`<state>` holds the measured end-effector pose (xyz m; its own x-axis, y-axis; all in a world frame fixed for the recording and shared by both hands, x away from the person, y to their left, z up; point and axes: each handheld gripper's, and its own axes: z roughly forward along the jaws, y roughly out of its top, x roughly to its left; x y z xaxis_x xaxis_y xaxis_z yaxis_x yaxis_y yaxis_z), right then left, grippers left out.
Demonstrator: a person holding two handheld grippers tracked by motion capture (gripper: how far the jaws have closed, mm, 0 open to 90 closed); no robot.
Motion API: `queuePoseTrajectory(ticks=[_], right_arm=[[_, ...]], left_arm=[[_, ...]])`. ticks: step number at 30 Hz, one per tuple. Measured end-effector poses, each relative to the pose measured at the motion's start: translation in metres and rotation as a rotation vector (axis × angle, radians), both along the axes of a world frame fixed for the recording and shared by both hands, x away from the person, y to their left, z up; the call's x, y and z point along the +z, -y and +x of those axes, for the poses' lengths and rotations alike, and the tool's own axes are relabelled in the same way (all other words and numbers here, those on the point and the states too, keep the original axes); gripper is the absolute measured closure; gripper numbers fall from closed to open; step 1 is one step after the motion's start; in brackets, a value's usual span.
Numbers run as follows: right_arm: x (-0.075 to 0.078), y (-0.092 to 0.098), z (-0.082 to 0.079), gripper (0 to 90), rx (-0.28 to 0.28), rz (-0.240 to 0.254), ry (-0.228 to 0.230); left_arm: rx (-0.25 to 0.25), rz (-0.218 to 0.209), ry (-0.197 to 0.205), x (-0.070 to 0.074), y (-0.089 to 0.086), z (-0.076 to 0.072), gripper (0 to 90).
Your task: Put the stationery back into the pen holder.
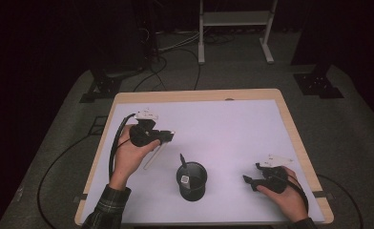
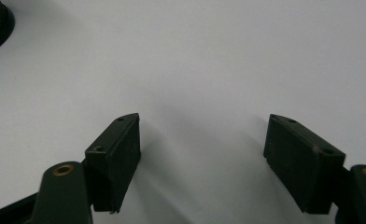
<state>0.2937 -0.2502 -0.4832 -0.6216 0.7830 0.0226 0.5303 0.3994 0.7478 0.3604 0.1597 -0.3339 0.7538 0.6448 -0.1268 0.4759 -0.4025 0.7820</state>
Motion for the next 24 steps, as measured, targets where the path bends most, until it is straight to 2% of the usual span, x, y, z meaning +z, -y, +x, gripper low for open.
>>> queuePoseTrajectory(ticks=[8,13,24], right_arm=[[0.000,0.000,0.000,25.7,0.002,-0.003,-0.002],[0.000,0.000,0.000,25.7,0.001,-0.001,-0.001],[0.000,0.000,0.000,25.7,0.000,0.000,-0.001]], left_arm=[[-0.031,-0.022,0.069,0.020,0.006,-0.018,78.7],[-0.056,-0.052,0.088,0.027,0.010,-0.025,78.6],[-0.149,-0.115,0.073,0.027,0.025,-0.031,78.6]])
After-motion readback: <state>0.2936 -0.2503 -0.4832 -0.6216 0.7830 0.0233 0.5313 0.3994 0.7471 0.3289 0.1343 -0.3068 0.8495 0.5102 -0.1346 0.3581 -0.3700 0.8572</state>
